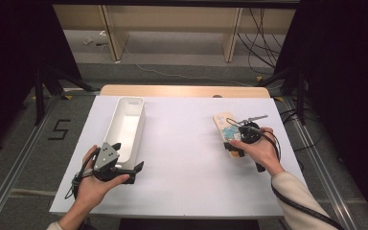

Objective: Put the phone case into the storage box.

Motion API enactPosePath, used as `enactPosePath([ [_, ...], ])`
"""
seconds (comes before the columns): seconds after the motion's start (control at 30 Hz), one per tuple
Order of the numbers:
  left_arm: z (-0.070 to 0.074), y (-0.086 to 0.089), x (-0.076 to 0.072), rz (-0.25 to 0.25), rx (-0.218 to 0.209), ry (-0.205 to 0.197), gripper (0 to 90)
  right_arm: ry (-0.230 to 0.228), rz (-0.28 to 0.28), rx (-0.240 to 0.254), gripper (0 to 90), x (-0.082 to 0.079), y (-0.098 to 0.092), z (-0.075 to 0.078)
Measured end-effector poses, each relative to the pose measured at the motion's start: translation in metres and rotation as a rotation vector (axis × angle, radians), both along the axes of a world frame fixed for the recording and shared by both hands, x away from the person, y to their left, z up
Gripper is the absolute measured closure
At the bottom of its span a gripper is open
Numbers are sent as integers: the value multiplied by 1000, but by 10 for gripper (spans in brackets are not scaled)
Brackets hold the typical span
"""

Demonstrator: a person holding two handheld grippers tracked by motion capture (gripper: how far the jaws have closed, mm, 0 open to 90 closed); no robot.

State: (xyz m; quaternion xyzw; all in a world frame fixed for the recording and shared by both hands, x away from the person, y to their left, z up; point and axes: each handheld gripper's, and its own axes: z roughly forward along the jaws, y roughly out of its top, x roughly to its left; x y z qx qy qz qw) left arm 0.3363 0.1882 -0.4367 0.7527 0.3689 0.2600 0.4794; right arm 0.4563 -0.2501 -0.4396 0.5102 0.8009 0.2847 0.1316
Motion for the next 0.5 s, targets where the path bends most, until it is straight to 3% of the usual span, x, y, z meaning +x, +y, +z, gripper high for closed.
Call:
enactPosePath([
  [0.5,0,0,0,1,2,2,0,-94,55,69,120,-10,5,6],
])
